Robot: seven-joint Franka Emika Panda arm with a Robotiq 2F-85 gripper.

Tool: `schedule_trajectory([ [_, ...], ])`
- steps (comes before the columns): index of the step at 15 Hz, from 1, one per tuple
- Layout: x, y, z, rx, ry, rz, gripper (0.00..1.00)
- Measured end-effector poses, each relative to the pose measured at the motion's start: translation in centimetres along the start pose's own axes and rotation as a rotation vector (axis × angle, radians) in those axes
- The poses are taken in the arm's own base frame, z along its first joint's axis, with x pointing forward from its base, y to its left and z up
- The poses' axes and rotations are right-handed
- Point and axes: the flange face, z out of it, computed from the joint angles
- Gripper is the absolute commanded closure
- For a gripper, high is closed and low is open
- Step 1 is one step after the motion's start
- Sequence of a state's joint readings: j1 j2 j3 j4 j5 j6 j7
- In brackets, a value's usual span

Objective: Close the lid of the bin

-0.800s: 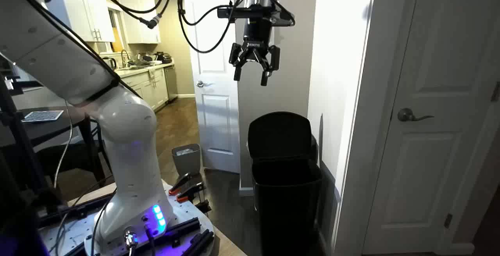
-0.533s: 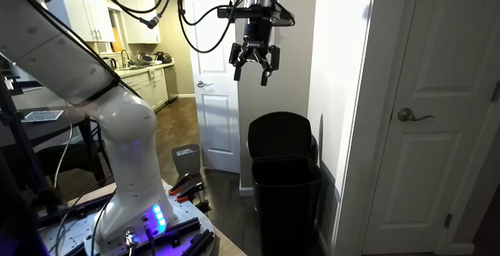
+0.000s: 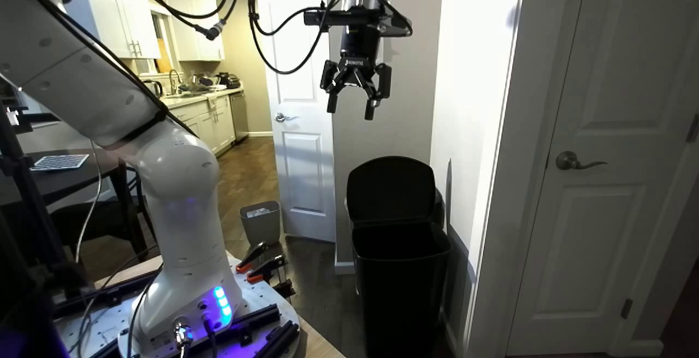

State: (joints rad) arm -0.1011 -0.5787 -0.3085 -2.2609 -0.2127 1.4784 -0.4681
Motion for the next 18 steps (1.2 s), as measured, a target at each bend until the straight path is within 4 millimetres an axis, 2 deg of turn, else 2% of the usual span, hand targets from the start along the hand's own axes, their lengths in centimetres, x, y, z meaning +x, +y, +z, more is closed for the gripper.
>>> schedule_trajectory([
  [3, 0.4, -0.6, -0.1, -0.01, 0.005, -0.003, 0.0],
  [7, 2.2, -3.3, 0.0, -0.043, 0.008, -0.007, 0.0],
  [9, 3.4, -5.7, 0.2, -0.063, 0.003, -0.031, 0.0],
  [14, 6.4, -13.2, 0.9, -0.129, -0.03, -0.106, 0.0],
  [18, 10.1, -18.4, 2.2, -0.156, -0.014, -0.118, 0.0],
])
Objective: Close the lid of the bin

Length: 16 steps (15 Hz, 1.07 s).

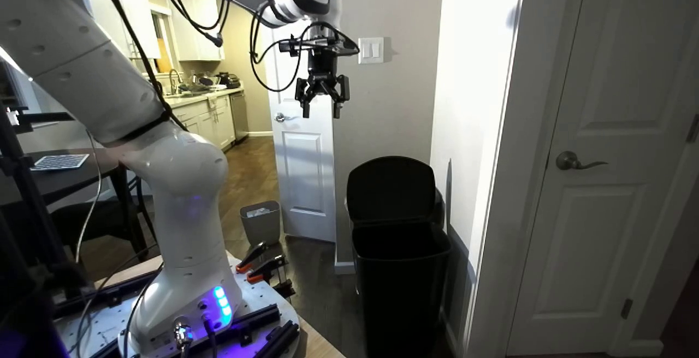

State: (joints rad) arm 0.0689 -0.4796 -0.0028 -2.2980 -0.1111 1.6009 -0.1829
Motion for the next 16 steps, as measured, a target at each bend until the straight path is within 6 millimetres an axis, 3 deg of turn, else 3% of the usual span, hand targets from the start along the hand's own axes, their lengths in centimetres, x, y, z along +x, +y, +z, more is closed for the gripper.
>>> schedule_trajectory([
  [8, 11.1, -7.0, 0.9, 0.021, 0.106, 0.148, 0.0],
  [16, 20.6, -10.3, 1.7, 0.069, 0.217, 0.229, 0.0],
])
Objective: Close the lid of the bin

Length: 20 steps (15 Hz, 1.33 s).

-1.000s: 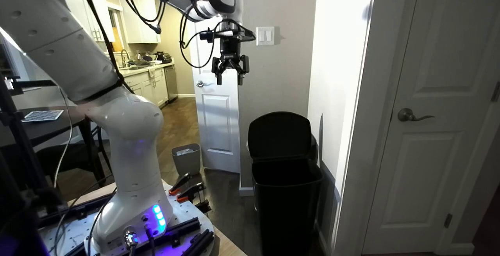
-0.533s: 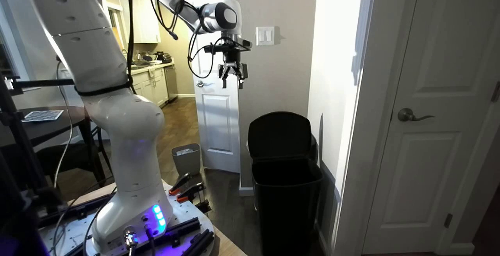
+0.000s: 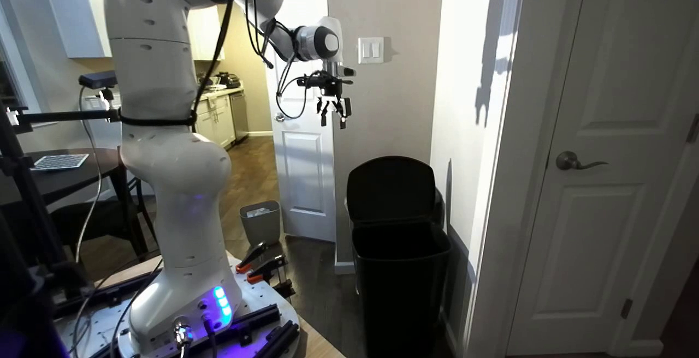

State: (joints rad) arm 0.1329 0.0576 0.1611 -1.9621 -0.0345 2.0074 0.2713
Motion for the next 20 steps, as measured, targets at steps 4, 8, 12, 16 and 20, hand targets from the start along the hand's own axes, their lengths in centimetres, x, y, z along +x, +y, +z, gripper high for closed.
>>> schedule_trajectory([
  [4, 3.2, -0.4, 0.8, 0.032, 0.082, 0.104, 0.0],
  [8, 4.1, -0.2, 1.2, 0.049, 0.098, 0.128, 0.0],
  [12, 4.0, -0.4, 1.1, 0.05, 0.098, 0.125, 0.0],
  [16, 4.0, -0.4, 1.1, 0.049, 0.098, 0.125, 0.0],
  [20, 4.4, -0.5, 1.2, 0.051, 0.099, 0.125, 0.0],
])
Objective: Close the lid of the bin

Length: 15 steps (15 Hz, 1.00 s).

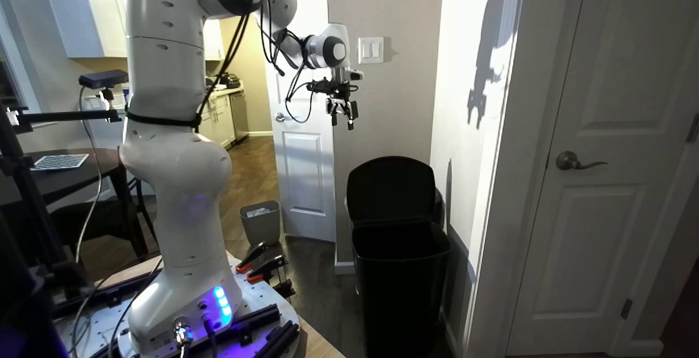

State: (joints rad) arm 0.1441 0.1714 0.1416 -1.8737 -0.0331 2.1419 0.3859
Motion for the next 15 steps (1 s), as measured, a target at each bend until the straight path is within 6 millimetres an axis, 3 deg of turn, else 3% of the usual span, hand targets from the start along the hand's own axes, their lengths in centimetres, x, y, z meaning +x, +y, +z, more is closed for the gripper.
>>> schedule_trajectory([
  [3, 2.0, -1.3, 1.0, -0.008, -0.009, 0.014, 0.0],
  [8, 6.3, -4.4, 5.5, -0.029, -0.076, 0.043, 0.0],
  [15, 11.5, -5.4, 10.1, -0.056, -0.102, 0.076, 0.0],
])
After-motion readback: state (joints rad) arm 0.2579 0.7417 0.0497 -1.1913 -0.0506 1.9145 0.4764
